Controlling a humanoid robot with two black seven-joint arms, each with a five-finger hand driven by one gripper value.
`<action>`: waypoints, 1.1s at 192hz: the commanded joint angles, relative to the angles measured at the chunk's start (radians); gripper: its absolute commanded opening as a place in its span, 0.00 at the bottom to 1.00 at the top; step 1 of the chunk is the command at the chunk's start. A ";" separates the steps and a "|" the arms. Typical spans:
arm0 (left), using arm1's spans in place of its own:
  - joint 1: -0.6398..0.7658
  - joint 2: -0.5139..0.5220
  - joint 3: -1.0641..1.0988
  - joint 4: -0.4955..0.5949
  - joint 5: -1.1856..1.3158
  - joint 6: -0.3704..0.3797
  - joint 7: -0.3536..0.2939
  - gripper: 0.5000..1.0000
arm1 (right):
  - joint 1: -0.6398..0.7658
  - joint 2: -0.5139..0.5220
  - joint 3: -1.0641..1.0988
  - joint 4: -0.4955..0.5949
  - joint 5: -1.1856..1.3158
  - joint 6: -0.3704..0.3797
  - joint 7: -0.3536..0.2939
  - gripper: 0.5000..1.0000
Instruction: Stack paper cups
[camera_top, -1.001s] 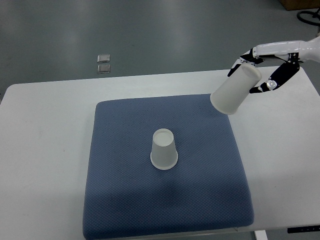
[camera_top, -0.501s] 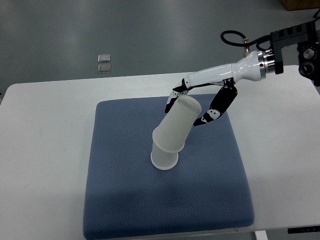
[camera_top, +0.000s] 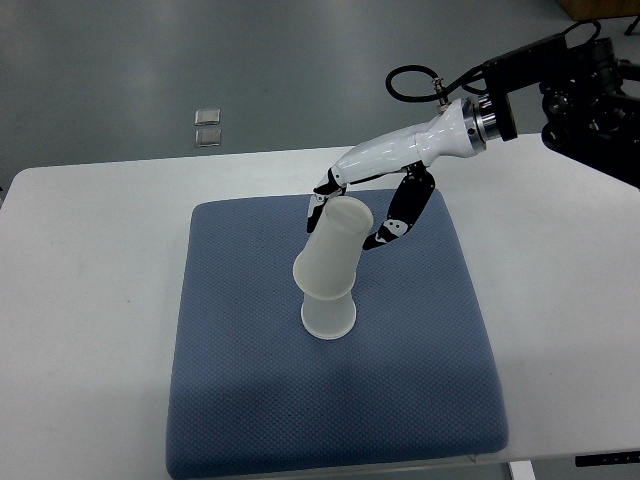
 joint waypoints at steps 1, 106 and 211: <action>0.000 0.000 -0.001 0.000 0.000 0.000 0.000 1.00 | 0.002 0.024 -0.002 -0.014 -0.018 0.000 -0.001 0.30; 0.000 0.000 0.001 0.000 0.001 0.000 0.000 1.00 | -0.018 0.080 -0.018 -0.081 -0.079 0.000 0.000 0.36; 0.000 0.000 -0.001 -0.001 0.000 0.000 0.000 1.00 | -0.046 0.109 -0.016 -0.081 -0.090 0.000 -0.001 0.85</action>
